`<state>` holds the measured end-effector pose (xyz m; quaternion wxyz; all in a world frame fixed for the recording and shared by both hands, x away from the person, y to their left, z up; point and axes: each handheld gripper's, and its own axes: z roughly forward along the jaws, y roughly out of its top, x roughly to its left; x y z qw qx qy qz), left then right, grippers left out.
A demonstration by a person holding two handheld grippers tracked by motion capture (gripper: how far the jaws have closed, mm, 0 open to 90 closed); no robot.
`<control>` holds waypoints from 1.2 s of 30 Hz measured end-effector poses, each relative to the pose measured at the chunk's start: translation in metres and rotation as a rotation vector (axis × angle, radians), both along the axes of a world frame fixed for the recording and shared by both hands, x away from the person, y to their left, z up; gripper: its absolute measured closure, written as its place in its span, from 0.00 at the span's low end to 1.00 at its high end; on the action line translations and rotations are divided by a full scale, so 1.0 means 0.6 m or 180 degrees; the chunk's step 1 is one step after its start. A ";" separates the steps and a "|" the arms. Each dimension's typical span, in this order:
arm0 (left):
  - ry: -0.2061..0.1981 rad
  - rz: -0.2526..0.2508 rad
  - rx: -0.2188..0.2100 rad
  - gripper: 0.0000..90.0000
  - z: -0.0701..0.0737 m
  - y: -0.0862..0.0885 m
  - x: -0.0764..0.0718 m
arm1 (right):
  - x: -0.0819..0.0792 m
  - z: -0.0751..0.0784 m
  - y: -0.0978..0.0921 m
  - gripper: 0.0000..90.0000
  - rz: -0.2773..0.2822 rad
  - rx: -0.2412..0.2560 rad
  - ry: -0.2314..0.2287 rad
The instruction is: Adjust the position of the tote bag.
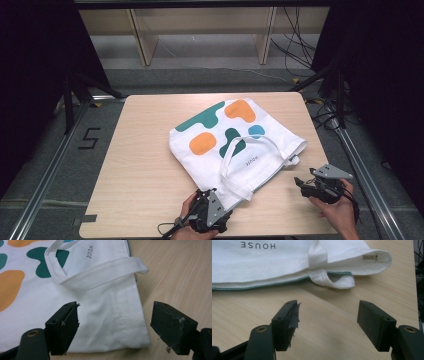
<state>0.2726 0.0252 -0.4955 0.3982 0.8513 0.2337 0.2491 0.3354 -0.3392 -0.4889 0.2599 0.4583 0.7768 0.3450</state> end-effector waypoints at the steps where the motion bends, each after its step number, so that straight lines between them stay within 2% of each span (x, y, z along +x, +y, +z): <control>1: 0.0007 -0.0037 0.0097 0.24 0.001 -0.001 0.002 | 0.001 0.000 -0.001 0.38 0.0010 -0.0038 -0.0041; 2: -0.0008 -0.0023 0.0097 0.24 -0.002 -0.005 0.004 | 0.001 0.000 -0.001 0.38 0.0009 -0.0039 -0.0045; 3: 0.0005 -0.0054 0.0208 0.25 -0.001 -0.006 0.006 | 0.001 0.000 0.000 0.38 0.0011 -0.0008 -0.0003; 4: 0.0033 -0.0054 0.0212 0.25 -0.004 -0.010 0.008 | 0.001 0.000 0.000 0.38 0.0009 -0.0006 0.0004; 5: 0.0039 -0.0019 0.0155 0.25 -0.009 -0.016 0.010 | 0.002 -0.001 0.000 0.38 0.0035 0.0027 0.0031; 6: 0.0042 -0.0015 0.0169 0.25 -0.012 -0.019 0.011 | 0.002 -0.001 0.000 0.38 0.0033 0.0030 0.0020; 7: 0.0032 -0.0065 0.0284 0.26 -0.012 -0.020 0.014 | 0.002 -0.001 0.000 0.38 0.0035 0.0030 0.0018; 8: 0.0027 -0.0038 0.0238 0.28 -0.016 -0.025 0.014 | 0.002 0.000 0.000 0.38 0.0006 -0.0005 -0.0003; 9: 0.0019 -0.0099 0.0354 0.32 -0.015 -0.026 0.016 | 0.002 0.000 -0.001 0.38 0.0013 -0.0025 -0.0018; 10: -0.0039 -0.0090 0.0350 0.38 -0.018 -0.029 0.016 | 0.001 0.000 0.000 0.38 0.0020 -0.0019 -0.0012; 11: -0.0076 -0.0150 0.0451 0.43 -0.016 -0.027 0.018 | 0.001 0.000 0.000 0.38 0.0021 -0.0017 -0.0014; 12: -0.0031 -0.0166 0.0405 0.46 -0.016 -0.026 0.019 | 0.002 0.000 0.000 0.38 0.0034 -0.0035 -0.0032; 13: -0.0004 -0.0212 0.0428 0.53 -0.014 -0.023 0.020 | 0.002 -0.001 0.000 0.38 0.0035 -0.0043 -0.0045; 14: -0.0016 -0.0209 0.0370 0.59 -0.015 -0.023 0.021 | 0.003 -0.001 0.000 0.38 0.0032 -0.0058 -0.0051; 15: -0.0016 -0.0209 0.0370 0.66 -0.015 -0.023 0.021 | 0.003 -0.001 0.000 0.38 0.0032 -0.0058 -0.0051; 17: -0.0147 -0.0310 0.0525 0.73 -0.013 -0.017 0.021 | 0.002 0.000 -0.001 0.38 0.0046 -0.0031 -0.0036; 19: -0.0169 -0.0301 0.0519 0.79 -0.014 -0.016 0.021 | 0.002 0.000 -0.001 0.38 0.0036 -0.0009 -0.0009; 20: -0.0174 -0.0327 0.0583 0.82 -0.012 -0.007 0.024 | 0.002 -0.001 -0.001 0.38 0.0039 0.0011 -0.0009; 21: -0.0191 -0.0321 0.0575 0.86 -0.011 -0.001 0.025 | 0.001 0.000 -0.001 0.38 0.0032 0.0016 0.0022; 22: -0.0222 -0.0322 0.0621 0.88 -0.008 0.007 0.025 | 0.000 0.000 -0.002 0.38 0.0024 -0.0011 -0.0010; 23: -0.0244 -0.0281 0.0608 0.89 -0.006 0.015 0.026 | 0.001 0.000 -0.002 0.38 0.0023 -0.0019 -0.0031; 24: -0.0219 -0.0295 0.0665 0.90 -0.002 0.026 0.028 | 0.001 0.000 -0.003 0.38 0.0019 -0.0026 -0.0047; 25: -0.0233 -0.0268 0.0652 0.91 0.000 0.037 0.030 | 0.001 0.000 -0.002 0.38 0.0016 0.0000 -0.0008; 26: -0.0247 -0.0152 0.0602 0.91 0.000 0.049 0.030 | 0.001 0.000 -0.003 0.38 0.0007 -0.0043 -0.0061; 27: -0.0239 -0.0114 0.0621 0.92 0.002 0.062 0.032 | 0.001 0.000 -0.003 0.38 0.0015 -0.0040 -0.0061; 28: -0.0239 -0.0055 0.0614 0.92 0.003 0.074 0.034 | 0.001 0.001 -0.002 0.38 0.0013 0.0014 -0.0001; 29: -0.0227 0.0005 0.0587 0.93 0.004 0.086 0.036 | 0.002 0.001 -0.003 0.38 0.0021 -0.0022 -0.0057; 31: -0.0225 0.0100 0.0581 0.94 0.006 0.110 0.042 | 0.001 0.001 -0.002 0.38 0.0015 0.0002 -0.0025; 32: -0.0210 0.0145 0.0573 0.94 0.008 0.122 0.044 | 0.001 0.001 -0.003 0.38 0.0017 -0.0028 -0.0062; 34: -0.0217 0.0219 0.0478 0.94 0.007 0.143 0.049 | 0.001 0.001 -0.003 0.38 0.0014 -0.0026 -0.0067; 35: -0.0210 0.0260 0.0465 0.94 0.007 0.153 0.051 | 0.000 0.001 -0.001 0.38 0.0022 0.0022 0.0002; 36: -0.0208 0.0289 0.0460 0.94 0.007 0.162 0.054 | 0.001 0.000 -0.001 0.38 0.0061 -0.0002 -0.0018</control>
